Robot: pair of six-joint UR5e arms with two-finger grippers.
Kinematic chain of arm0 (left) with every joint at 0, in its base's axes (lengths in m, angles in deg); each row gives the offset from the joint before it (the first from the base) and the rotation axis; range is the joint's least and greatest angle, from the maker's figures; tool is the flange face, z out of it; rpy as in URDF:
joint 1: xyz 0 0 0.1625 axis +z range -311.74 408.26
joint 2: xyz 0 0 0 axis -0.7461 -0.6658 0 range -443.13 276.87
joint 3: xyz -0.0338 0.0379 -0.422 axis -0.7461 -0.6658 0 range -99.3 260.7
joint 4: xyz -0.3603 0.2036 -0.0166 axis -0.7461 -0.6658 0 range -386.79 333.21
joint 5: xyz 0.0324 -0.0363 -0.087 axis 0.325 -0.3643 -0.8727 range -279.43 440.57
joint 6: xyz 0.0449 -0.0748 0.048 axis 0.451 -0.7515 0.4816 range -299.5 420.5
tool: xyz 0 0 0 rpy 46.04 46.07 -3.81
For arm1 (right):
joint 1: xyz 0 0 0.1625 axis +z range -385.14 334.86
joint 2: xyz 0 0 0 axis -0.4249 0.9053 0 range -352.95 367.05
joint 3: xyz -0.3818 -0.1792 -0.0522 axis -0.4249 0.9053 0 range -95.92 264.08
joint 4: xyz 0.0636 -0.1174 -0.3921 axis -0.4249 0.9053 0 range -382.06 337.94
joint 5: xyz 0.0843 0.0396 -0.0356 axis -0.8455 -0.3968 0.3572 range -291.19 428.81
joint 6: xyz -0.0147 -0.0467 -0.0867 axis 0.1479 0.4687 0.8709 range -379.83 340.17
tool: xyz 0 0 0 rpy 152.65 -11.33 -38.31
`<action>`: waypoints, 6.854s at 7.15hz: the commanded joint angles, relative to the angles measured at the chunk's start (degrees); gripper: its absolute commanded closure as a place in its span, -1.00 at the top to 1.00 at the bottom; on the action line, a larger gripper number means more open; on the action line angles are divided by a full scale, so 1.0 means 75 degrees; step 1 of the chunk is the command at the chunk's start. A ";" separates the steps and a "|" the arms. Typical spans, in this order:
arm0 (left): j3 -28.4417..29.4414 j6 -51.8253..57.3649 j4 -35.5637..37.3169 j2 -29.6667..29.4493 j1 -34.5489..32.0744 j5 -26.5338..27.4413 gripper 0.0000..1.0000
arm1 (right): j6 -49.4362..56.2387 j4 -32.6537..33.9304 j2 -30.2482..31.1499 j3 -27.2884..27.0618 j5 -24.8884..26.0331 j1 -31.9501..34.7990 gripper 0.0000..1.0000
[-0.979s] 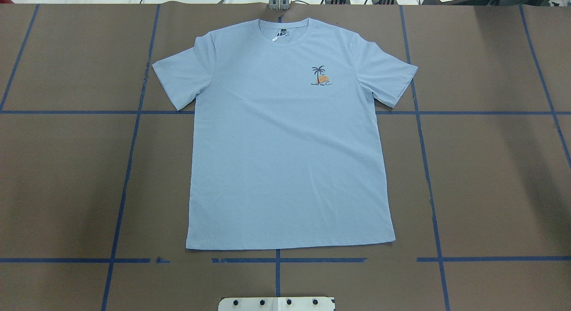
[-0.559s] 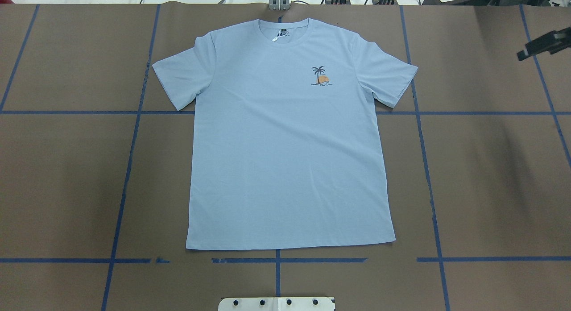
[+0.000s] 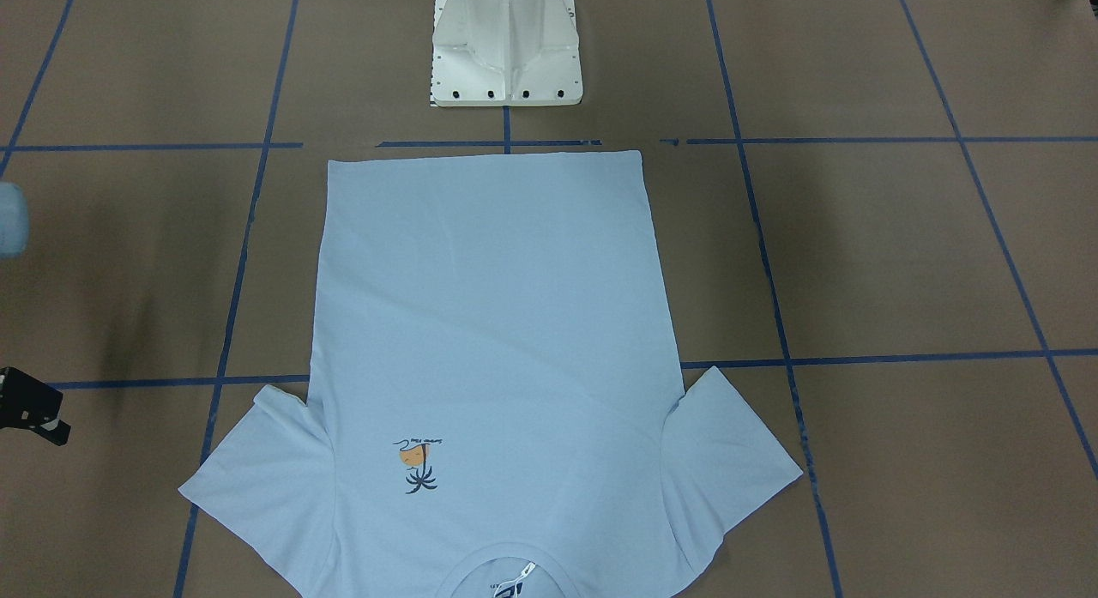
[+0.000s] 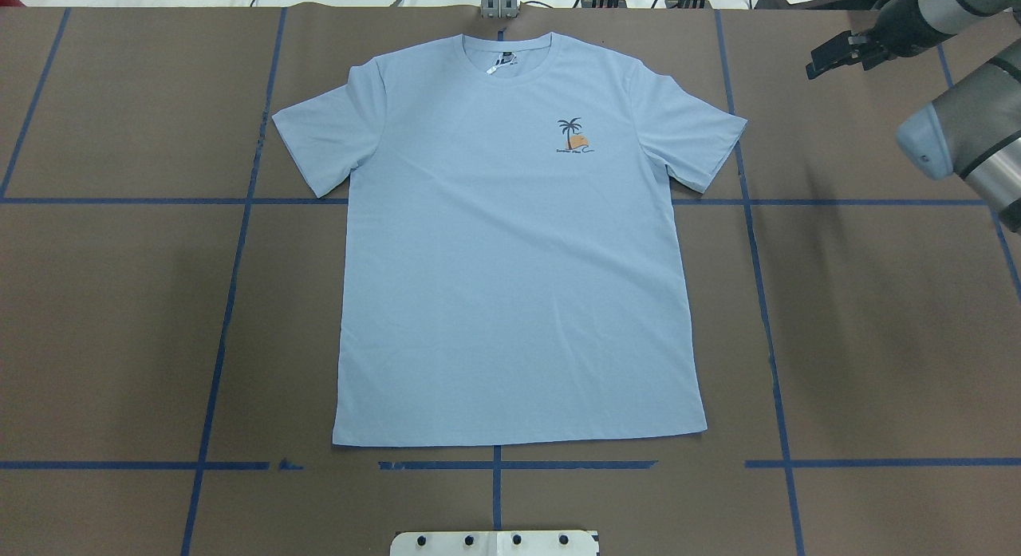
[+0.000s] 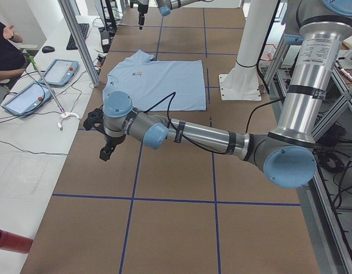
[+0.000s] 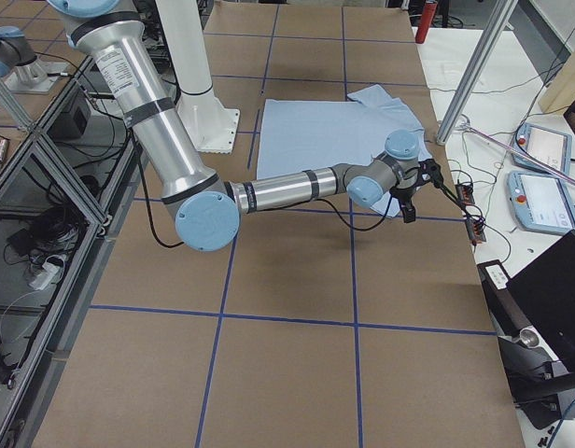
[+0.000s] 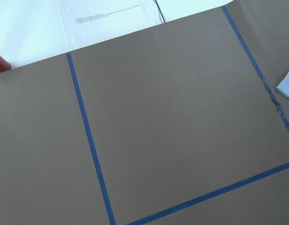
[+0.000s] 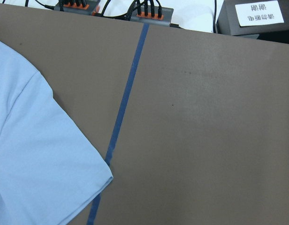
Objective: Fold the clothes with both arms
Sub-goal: 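Move the right gripper over the sleeve nearest it, then grasp the sleeve with the right gripper and fold it inward onto the shirt, then raise the right gripper away while the left arm moves toward the shirt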
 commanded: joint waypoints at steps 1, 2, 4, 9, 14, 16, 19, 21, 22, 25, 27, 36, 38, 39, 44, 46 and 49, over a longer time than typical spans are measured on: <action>0.0055 -0.0099 -0.0159 -0.0003 0.0082 -0.0017 1.00 | -0.0555 -0.0894 -0.0765 0.1296 0.0314 -0.0445 0.99; 0.0125 -0.0099 -0.0159 -0.0002 0.0082 -0.0017 1.00 | -0.0825 -0.0896 -0.0827 0.1407 0.0314 -0.0563 0.99; 0.0149 -0.0111 -0.0159 -0.0014 0.0082 -0.0028 1.00 | -0.0851 -0.0896 -0.0921 0.1700 0.0280 -0.0704 0.97; 0.0067 -0.0111 -0.0159 -0.0002 0.0071 -0.0052 1.00 | -0.0839 -0.0849 -0.1250 0.2368 0.0326 -0.1103 0.77; 0.0067 -0.0111 -0.0148 -0.0026 0.0047 -0.0052 1.00 | -0.0851 -0.0838 -0.1355 0.2661 0.0572 -0.1279 0.35; 0.0067 -0.0123 -0.0136 -0.0049 0.0024 -0.0052 1.00 | -0.0851 -0.0838 -0.1460 0.2778 0.0572 -0.1291 -0.23; 0.0067 -0.0123 -0.0124 -0.0049 0.0000 -0.0063 0.99 | -0.0851 -0.0826 -0.1543 0.2767 0.0549 -0.1279 -1.00; 0.0067 -0.0135 -0.0089 -0.0049 0.0000 -0.0485 0.98 | -0.0874 -0.0826 -0.1892 0.2709 0.0537 -0.1279 -1.00; 0.0078 -0.0135 -0.0089 -0.0072 -0.0069 -0.0485 0.98 | -0.1118 -0.0826 -0.1987 0.2337 0.0537 -0.1279 -1.00; 0.0102 -0.0135 -0.0101 -0.0084 -0.0070 -0.0485 0.98 | -0.2275 -0.0803 -0.2629 0.1806 0.0908 -0.1908 -1.00; 0.0137 -0.0123 -0.0136 -0.0084 -0.0093 -0.0474 0.98 | -0.2854 -0.0186 -0.3413 0.2015 0.2998 -0.3031 -1.00; 0.1403 -0.3546 -0.1377 -0.1793 0.1798 0.1503 0.99 | -0.3746 0.2787 -0.3786 0.1417 0.0695 -0.1867 1.00; 0.1403 -0.5410 -0.2355 -0.2006 0.3040 0.2204 0.99 | -0.3595 0.3459 -0.2463 -0.0086 0.0608 -0.1317 1.00; 0.1438 -0.6209 -0.2745 -0.2018 0.3871 0.3335 0.98 | -0.3408 0.3475 -0.2155 -0.0289 0.0607 -0.1187 1.00; 0.3672 -0.6849 -0.3437 -0.3106 0.5004 0.5620 0.98 | -0.2949 0.3428 -0.2035 -0.0221 0.0607 -0.1056 1.00; 0.4237 -0.6849 -0.3720 -0.3319 0.5004 0.5643 0.95 | -0.2949 0.3416 -0.2023 -0.0233 0.0514 -0.1056 1.00; 0.4484 -0.6849 -0.3909 -0.3365 0.5039 0.5632 0.79 | -0.2949 0.3416 -0.2035 -0.0209 0.0514 -0.1056 1.00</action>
